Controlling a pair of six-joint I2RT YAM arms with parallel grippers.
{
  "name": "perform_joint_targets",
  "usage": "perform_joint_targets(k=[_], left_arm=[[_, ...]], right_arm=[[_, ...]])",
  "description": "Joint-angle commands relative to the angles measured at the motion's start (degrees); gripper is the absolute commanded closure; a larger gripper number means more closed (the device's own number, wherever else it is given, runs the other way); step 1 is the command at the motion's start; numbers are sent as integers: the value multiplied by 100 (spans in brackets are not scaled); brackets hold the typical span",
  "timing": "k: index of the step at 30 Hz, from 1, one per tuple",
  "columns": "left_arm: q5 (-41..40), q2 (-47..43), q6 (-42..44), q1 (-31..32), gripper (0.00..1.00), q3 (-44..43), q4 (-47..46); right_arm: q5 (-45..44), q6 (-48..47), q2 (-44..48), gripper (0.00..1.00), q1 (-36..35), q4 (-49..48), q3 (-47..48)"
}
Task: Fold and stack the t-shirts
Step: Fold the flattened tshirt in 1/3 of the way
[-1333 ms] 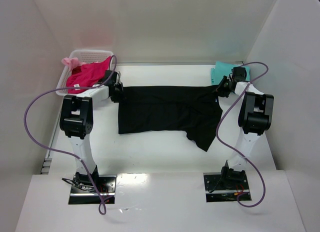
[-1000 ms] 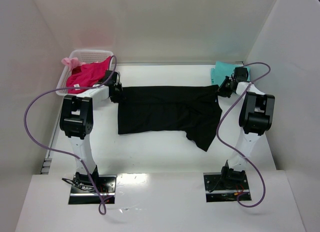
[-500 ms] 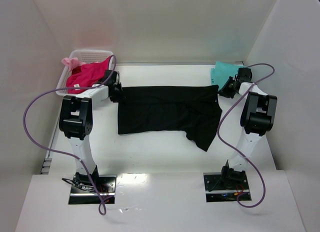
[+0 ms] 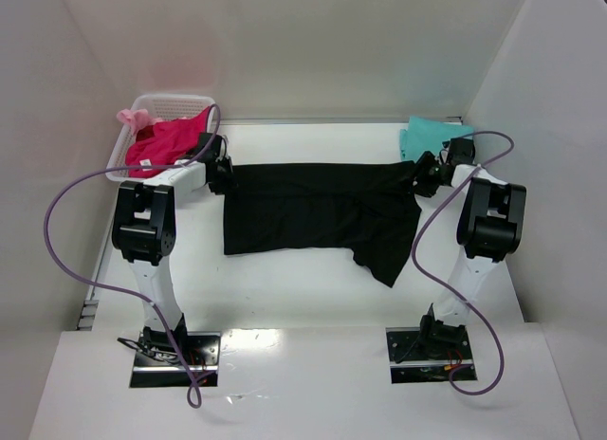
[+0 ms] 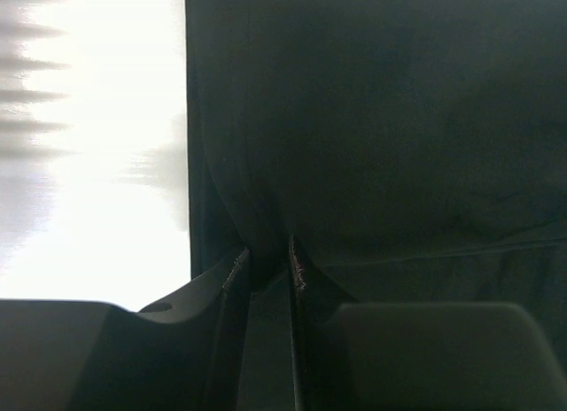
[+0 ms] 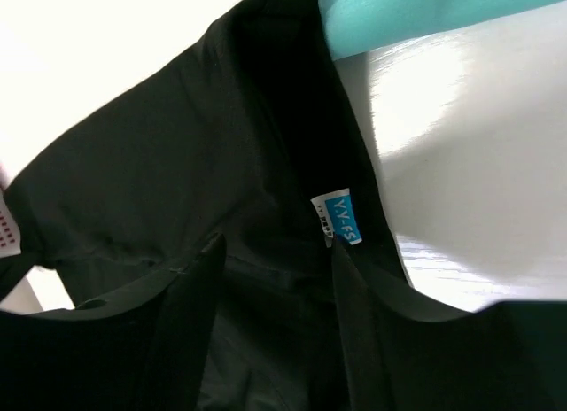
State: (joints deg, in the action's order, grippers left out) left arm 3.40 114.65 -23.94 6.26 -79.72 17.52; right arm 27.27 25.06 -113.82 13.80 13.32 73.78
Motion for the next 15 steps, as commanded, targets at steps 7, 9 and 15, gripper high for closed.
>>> perform_joint_targets(k=[7, 9, 15], left_arm=[[135, -92, 109, 7, 70, -96, -91], [135, -92, 57, 7, 70, -96, -91], [135, -92, 57, 7, 70, -43, -91]], right_arm=[[306, 87, -79, 81, 8, -321, 31], [78, 35, -140, 91, 8, -181, 84], [-757, -194, 246, 97, 8, 92, 84]])
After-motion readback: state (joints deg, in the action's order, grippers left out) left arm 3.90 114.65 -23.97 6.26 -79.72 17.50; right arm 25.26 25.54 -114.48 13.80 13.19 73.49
